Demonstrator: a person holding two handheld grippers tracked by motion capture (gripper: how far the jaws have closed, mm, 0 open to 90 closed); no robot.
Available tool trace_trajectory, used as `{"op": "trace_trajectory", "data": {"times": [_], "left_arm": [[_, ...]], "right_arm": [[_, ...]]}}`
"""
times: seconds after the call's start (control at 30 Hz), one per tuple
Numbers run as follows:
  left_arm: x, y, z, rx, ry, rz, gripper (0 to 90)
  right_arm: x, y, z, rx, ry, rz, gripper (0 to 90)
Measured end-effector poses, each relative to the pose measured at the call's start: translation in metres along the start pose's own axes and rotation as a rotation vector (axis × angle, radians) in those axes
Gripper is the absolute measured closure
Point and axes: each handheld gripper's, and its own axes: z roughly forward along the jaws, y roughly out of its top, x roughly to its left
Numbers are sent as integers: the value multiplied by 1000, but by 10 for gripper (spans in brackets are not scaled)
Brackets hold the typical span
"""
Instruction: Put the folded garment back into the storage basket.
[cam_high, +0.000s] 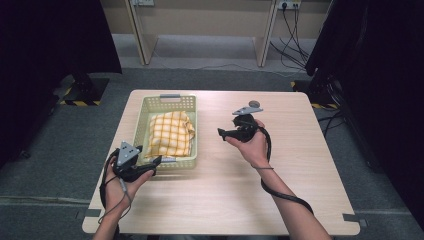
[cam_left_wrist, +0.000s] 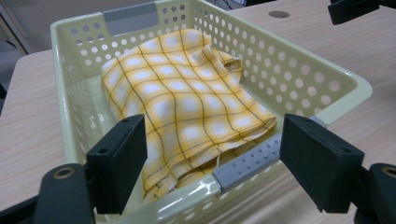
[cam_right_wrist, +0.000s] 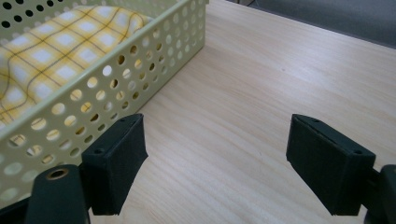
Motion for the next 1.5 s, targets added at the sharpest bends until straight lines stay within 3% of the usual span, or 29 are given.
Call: {"op": "trace_trajectory", "data": {"times": [0.57,0.77,1.5], "left_arm": [[-1,-4,-11,-47,-1,8,229],[-2,-10,-18,-59,5,9,230],[-2,-26,-32,-97,23,-1,229]], "right_arm": [[-10,-29,-33,-29,-36,1,206],[-23,-51,-52,-63,-56,61,206],[-41,-91,-83,-93,-109,114,206]]}}
